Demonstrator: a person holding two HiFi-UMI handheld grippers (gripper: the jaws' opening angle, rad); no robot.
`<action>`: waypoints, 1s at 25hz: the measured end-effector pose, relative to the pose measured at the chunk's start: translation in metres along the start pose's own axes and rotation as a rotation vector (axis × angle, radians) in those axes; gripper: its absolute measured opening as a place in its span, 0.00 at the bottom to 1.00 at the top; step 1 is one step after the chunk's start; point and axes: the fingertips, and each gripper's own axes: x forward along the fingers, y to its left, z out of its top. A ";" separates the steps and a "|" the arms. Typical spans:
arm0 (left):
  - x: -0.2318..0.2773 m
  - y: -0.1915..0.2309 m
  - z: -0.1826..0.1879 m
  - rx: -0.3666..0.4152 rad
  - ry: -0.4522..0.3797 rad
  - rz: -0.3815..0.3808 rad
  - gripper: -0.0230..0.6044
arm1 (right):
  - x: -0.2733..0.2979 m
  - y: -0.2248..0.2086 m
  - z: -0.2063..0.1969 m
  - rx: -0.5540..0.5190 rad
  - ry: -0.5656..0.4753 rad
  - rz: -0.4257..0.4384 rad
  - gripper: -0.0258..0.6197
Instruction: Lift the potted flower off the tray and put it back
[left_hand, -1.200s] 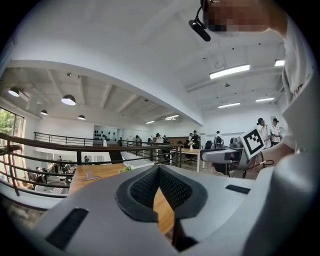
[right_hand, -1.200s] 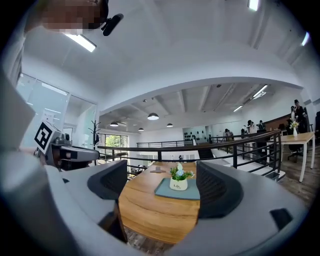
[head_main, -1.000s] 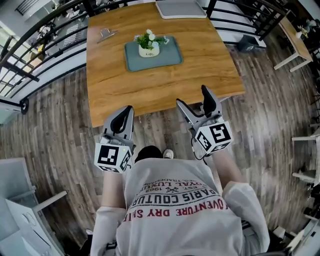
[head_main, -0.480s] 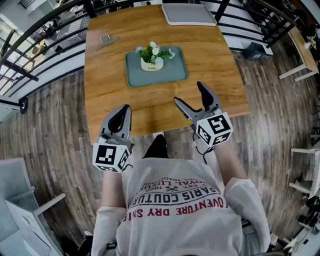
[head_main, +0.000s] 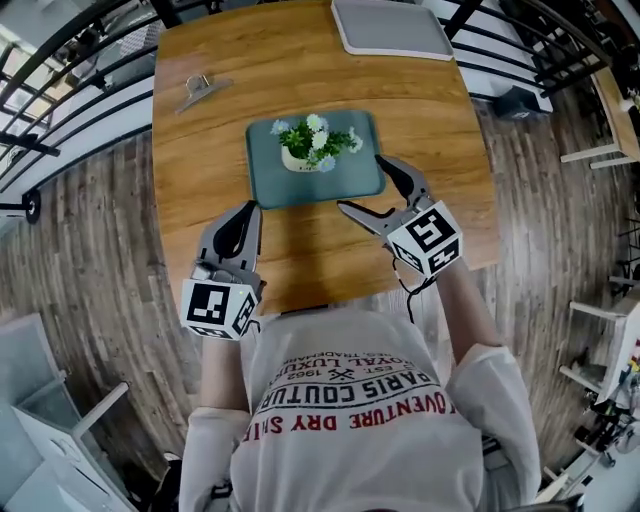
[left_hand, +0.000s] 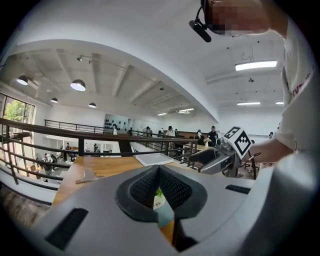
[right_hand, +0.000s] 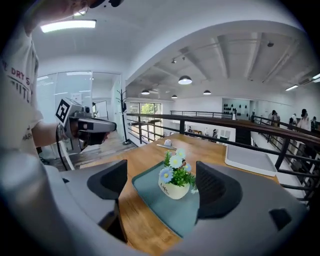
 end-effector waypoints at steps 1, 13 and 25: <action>0.006 0.004 -0.001 -0.005 0.006 -0.001 0.06 | 0.007 -0.004 -0.001 -0.009 0.017 0.015 0.69; 0.046 0.027 -0.025 -0.075 0.096 0.036 0.06 | 0.078 -0.042 -0.043 -0.159 0.235 0.211 0.73; 0.065 0.032 -0.051 -0.113 0.143 0.158 0.06 | 0.129 -0.056 -0.085 -0.331 0.349 0.410 0.75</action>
